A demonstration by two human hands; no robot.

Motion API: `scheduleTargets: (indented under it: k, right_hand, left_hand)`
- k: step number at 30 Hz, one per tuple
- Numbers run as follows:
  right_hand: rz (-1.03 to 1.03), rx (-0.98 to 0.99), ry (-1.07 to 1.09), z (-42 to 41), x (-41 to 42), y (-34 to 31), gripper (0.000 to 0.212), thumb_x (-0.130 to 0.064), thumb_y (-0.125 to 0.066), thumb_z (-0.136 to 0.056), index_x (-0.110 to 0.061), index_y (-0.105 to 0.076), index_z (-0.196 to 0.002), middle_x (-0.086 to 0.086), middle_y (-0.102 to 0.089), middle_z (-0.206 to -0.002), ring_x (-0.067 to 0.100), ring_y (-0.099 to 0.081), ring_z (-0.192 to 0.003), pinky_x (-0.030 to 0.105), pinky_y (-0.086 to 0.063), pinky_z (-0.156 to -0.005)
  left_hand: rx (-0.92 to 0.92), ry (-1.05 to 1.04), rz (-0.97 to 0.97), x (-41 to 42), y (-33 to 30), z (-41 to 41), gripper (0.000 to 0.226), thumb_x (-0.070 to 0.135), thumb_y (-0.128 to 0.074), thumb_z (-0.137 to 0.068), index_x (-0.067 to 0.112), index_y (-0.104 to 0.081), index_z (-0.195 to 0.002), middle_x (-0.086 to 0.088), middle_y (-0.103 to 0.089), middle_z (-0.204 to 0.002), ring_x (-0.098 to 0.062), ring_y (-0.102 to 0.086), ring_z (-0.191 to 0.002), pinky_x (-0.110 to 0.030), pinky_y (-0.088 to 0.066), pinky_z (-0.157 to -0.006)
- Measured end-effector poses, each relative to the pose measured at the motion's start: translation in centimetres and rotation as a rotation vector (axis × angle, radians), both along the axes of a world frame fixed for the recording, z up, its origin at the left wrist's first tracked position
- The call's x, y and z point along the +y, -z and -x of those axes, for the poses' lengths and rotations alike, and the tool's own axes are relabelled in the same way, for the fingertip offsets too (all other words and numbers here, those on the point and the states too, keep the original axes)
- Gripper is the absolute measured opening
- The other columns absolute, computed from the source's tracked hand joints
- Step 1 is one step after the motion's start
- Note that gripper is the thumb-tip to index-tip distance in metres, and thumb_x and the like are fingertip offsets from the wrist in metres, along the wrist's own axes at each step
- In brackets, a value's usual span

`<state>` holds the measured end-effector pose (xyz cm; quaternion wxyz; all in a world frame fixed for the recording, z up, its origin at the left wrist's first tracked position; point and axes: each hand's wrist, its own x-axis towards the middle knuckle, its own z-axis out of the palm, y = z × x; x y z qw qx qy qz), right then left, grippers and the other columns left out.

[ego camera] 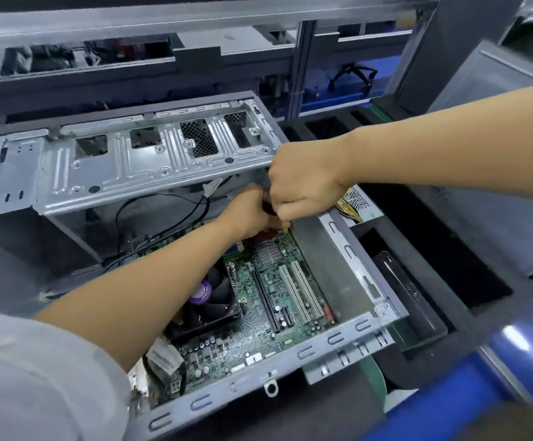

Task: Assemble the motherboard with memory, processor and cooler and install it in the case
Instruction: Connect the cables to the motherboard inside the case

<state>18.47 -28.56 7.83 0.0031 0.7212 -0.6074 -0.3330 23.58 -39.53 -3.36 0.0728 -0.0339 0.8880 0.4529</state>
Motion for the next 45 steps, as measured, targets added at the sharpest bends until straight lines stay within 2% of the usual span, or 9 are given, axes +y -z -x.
scheduleTargets:
  k: [3,9,15,21,29,31,34,40,45]
  right_hand:
    - [0.034,0.016,-0.023,-0.2,0.1,-0.1,0.055,-0.046,0.007,-0.068,-0.022,-0.041,-0.060,0.001,-0.039,-0.055,0.023,-0.039,-0.058,0.030,-0.029,-0.058]
    - [0.047,0.012,-0.028,-0.7,0.4,-0.1,0.054,-0.047,0.008,-0.062,-0.021,-0.040,-0.059,-0.002,-0.033,-0.052,0.017,-0.030,-0.051,0.031,-0.026,-0.057]
    - [0.076,0.043,0.019,-0.6,0.4,0.2,0.042,-0.041,-0.008,-0.078,-0.019,-0.037,-0.057,-0.001,-0.034,-0.053,0.021,-0.034,-0.055,0.032,-0.027,-0.058]
    - [0.094,0.034,0.053,-0.6,0.4,0.2,0.038,-0.038,-0.012,-0.080,-0.020,-0.033,-0.054,-0.001,-0.036,-0.053,0.015,-0.026,-0.050,0.031,-0.026,-0.059]
    - [0.105,0.034,0.063,-0.7,0.5,0.2,0.036,-0.039,-0.014,-0.080,-0.022,-0.033,-0.054,-0.002,-0.035,-0.053,0.017,-0.028,-0.052,0.031,-0.026,-0.059]
    - [0.109,0.031,0.057,-0.7,0.5,0.4,0.037,-0.040,-0.015,-0.080,-0.020,-0.034,-0.055,-0.001,-0.036,-0.054,0.020,-0.032,-0.055,0.032,-0.030,-0.059]
    - [0.119,0.023,0.059,-0.5,0.5,0.4,0.041,-0.040,-0.015,-0.080,-0.017,-0.042,-0.061,0.001,-0.039,-0.057,0.023,-0.037,-0.059,0.033,-0.036,-0.060]
    - [0.098,0.009,0.058,-0.5,0.5,0.3,0.038,-0.040,-0.014,-0.080,-0.021,-0.035,-0.054,-0.001,-0.037,-0.053,0.021,-0.034,-0.056,0.032,-0.035,-0.059]
    - [0.092,0.002,0.059,-0.4,0.5,0.2,0.038,-0.040,-0.014,-0.079,-0.022,-0.036,-0.055,-0.001,-0.038,-0.054,0.021,-0.035,-0.057,0.031,-0.033,-0.058]
  left_hand:
    - [-0.021,-0.005,-0.031,-0.1,0.0,-0.1,0.026,0.016,-0.079,-0.076,0.019,-0.057,-0.063,0.008,-0.059,-0.061,0.003,-0.055,-0.048,-0.005,-0.038,-0.043]
    - [0.045,-0.036,-0.007,-0.2,0.2,-0.1,0.032,0.013,-0.084,-0.070,0.020,-0.056,-0.056,0.011,-0.057,-0.056,0.004,-0.049,-0.048,-0.008,-0.032,-0.041]
    - [0.081,-0.031,0.078,0.2,0.3,0.0,0.031,0.018,-0.085,-0.068,0.000,-0.062,-0.078,-0.006,-0.062,-0.077,-0.014,-0.052,-0.068,-0.022,-0.038,-0.054]
    - [0.141,-0.052,0.129,0.4,0.4,0.1,0.038,0.019,-0.086,-0.066,-0.001,-0.064,-0.089,-0.012,-0.066,-0.087,-0.021,-0.057,-0.080,-0.036,-0.048,-0.071]
    - [0.138,-0.037,0.134,0.2,0.3,0.2,0.030,0.018,-0.088,-0.064,0.025,-0.059,-0.068,0.015,-0.060,-0.069,0.009,-0.050,-0.062,-0.009,-0.041,-0.051]
    - [0.147,-0.043,0.162,0.3,0.4,0.2,0.027,0.019,-0.088,-0.064,0.022,-0.062,-0.071,0.011,-0.063,-0.071,-0.001,-0.057,-0.066,-0.014,-0.048,-0.059]
    - [0.143,-0.051,0.228,0.7,0.2,0.2,0.030,0.020,-0.087,-0.065,0.009,-0.065,-0.082,-0.001,-0.067,-0.083,-0.020,-0.063,-0.082,-0.036,-0.053,-0.074]
    - [0.130,-0.056,0.331,1.7,-0.5,0.1,0.035,0.019,-0.085,-0.067,0.017,-0.055,-0.083,-0.003,-0.059,-0.090,-0.024,-0.057,-0.086,-0.031,-0.043,-0.068]
    - [0.087,-0.040,0.449,2.0,-0.9,0.4,0.043,0.023,-0.083,-0.070,0.008,-0.064,-0.106,-0.008,-0.063,-0.115,-0.028,-0.058,-0.104,-0.033,-0.046,-0.076]
